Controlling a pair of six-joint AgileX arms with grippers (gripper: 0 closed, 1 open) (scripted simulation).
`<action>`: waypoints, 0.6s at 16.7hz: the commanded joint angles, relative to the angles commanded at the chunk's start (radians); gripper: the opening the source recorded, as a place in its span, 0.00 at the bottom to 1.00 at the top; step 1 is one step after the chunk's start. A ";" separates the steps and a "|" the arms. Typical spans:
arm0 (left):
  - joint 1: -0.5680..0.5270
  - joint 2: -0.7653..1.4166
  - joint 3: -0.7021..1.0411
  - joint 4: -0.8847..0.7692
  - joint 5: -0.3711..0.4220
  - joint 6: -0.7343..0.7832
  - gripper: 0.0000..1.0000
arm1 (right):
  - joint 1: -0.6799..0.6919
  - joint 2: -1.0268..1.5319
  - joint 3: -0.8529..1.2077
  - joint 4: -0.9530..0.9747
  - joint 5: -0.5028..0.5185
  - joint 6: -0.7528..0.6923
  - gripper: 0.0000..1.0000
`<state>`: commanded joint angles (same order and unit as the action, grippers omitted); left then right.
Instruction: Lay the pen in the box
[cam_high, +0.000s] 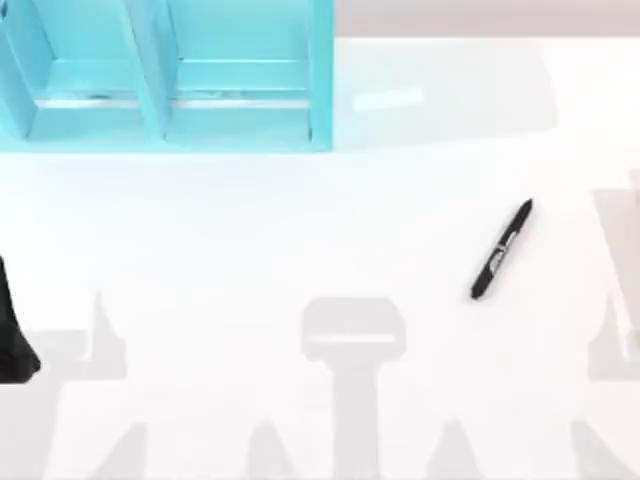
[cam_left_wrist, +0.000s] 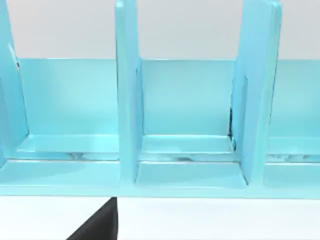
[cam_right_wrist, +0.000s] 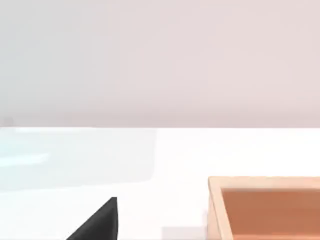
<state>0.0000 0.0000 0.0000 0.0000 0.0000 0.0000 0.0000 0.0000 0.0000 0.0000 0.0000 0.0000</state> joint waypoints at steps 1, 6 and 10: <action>0.000 0.000 0.000 0.000 0.000 0.000 1.00 | 0.000 0.000 0.000 0.000 0.000 0.000 1.00; 0.000 0.000 0.000 0.000 0.000 0.000 1.00 | 0.017 0.104 0.095 -0.084 -0.001 0.041 1.00; 0.000 0.000 0.000 0.000 0.000 0.000 1.00 | 0.059 0.378 0.325 -0.256 -0.008 0.152 1.00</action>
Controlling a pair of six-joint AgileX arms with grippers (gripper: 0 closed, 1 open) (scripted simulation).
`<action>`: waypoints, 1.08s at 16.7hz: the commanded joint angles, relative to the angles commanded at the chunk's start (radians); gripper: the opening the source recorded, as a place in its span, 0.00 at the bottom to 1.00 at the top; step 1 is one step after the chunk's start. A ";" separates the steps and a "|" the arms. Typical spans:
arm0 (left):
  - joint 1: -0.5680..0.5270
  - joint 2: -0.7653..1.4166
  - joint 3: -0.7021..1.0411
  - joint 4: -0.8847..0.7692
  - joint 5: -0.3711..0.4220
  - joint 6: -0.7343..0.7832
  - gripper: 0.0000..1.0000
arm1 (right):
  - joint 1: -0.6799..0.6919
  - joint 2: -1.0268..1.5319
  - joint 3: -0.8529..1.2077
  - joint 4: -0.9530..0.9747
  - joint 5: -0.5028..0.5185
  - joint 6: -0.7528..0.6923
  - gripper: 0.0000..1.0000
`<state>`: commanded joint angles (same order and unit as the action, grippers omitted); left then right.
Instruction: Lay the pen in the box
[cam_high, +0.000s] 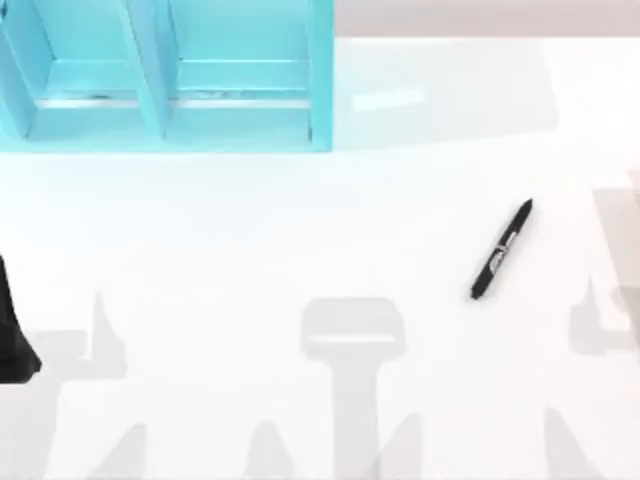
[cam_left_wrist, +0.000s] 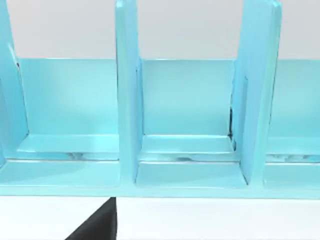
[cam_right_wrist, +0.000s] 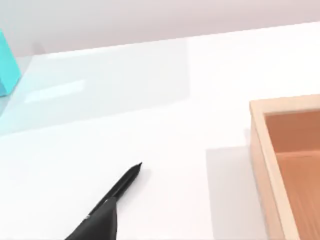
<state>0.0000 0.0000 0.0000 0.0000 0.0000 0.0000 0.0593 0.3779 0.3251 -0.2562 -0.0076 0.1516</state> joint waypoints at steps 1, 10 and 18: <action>0.000 0.000 0.000 0.000 0.000 0.000 1.00 | 0.013 0.094 0.077 -0.049 -0.003 0.037 1.00; 0.000 0.000 0.000 0.000 0.000 0.000 1.00 | 0.130 1.080 0.892 -0.486 -0.045 0.428 1.00; 0.000 0.000 0.000 0.000 0.000 0.000 1.00 | 0.201 1.686 1.374 -0.807 -0.050 0.663 1.00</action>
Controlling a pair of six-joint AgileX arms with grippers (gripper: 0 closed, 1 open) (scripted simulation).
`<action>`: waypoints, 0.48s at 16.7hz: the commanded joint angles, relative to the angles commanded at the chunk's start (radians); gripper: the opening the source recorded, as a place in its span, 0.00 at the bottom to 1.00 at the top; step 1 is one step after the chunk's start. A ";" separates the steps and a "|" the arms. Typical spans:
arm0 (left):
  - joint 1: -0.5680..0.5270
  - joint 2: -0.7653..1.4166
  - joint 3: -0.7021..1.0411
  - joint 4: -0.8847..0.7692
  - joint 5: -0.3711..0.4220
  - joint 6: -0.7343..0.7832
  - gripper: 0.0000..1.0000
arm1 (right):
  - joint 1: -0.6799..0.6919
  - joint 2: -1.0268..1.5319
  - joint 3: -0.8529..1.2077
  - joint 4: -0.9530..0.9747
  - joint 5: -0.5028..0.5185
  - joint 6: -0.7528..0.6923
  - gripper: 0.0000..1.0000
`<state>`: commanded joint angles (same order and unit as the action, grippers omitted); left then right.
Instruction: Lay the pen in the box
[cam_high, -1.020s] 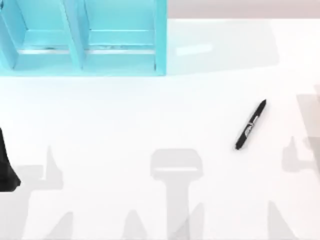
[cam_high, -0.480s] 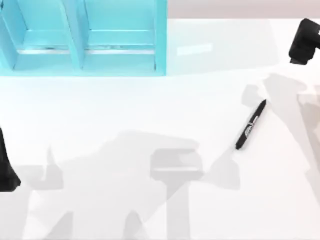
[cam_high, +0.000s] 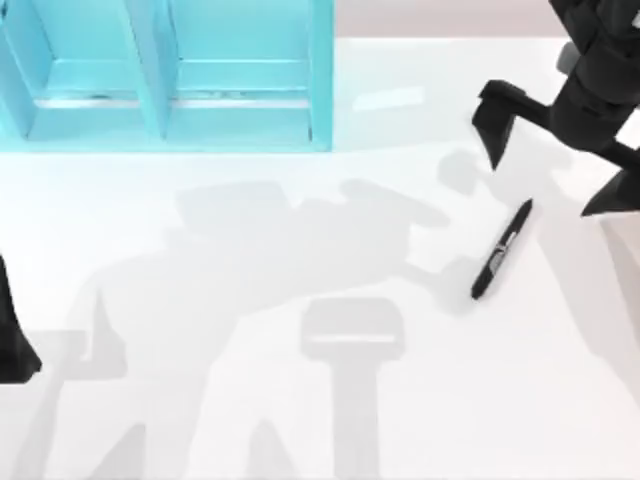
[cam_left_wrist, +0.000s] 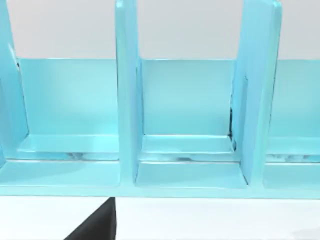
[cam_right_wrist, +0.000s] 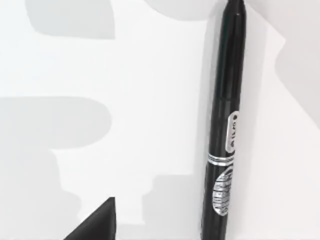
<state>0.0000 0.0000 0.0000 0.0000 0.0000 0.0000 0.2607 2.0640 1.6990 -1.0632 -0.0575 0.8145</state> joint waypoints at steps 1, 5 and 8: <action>0.000 0.000 0.000 0.000 0.000 0.000 1.00 | 0.004 0.038 0.031 -0.023 0.001 0.016 1.00; 0.000 0.000 0.000 0.000 0.000 0.000 1.00 | 0.011 0.091 0.074 -0.056 0.003 0.038 1.00; 0.000 0.000 0.000 0.000 0.000 0.000 1.00 | 0.005 0.089 0.071 -0.054 0.002 0.037 1.00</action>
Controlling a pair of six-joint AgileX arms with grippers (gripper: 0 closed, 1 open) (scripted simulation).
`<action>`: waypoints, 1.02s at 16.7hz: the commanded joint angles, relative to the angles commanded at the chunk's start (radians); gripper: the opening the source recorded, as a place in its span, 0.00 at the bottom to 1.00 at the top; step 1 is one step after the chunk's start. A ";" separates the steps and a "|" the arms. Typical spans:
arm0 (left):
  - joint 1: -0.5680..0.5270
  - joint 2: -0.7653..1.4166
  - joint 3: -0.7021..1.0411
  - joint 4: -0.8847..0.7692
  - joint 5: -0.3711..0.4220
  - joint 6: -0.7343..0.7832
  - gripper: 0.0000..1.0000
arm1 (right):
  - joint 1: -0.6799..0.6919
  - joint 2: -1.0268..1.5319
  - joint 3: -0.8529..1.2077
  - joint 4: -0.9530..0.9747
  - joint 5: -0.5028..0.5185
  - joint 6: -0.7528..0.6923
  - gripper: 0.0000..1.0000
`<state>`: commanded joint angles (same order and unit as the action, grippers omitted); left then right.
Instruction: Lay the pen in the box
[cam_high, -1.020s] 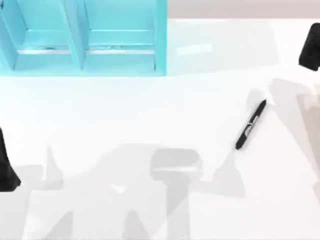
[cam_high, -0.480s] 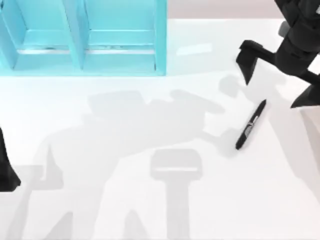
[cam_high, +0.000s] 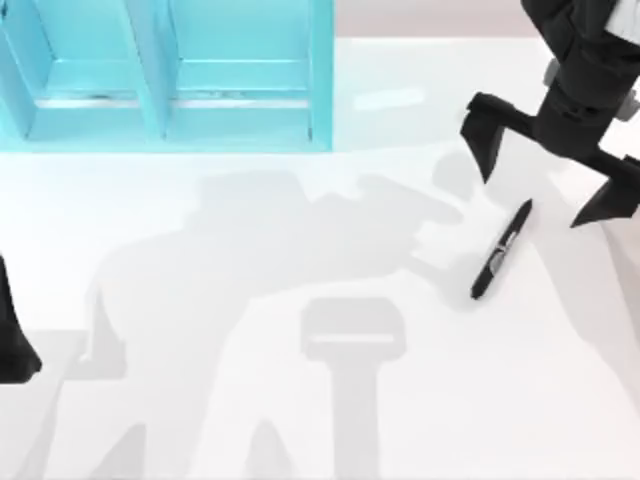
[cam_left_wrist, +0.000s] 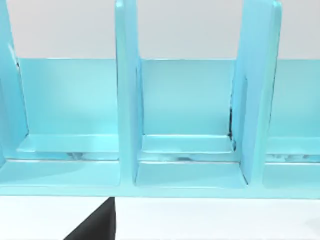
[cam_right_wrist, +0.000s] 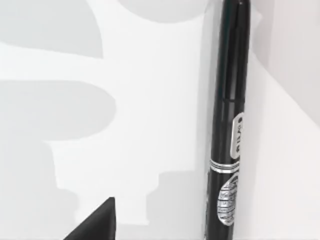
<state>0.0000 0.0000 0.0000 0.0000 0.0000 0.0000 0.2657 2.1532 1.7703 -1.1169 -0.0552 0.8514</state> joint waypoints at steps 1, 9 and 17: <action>0.000 0.000 0.000 0.000 0.000 0.000 1.00 | 0.001 0.002 -0.002 0.003 0.000 0.000 1.00; 0.000 0.000 0.000 0.000 0.000 0.000 1.00 | 0.018 0.131 -0.145 0.284 0.003 0.015 1.00; 0.000 0.000 0.000 0.000 0.000 0.000 1.00 | 0.020 0.148 -0.166 0.314 0.003 0.018 0.77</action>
<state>0.0000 0.0000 0.0000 0.0000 0.0000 0.0000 0.2861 2.3012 1.6038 -0.8025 -0.0522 0.8690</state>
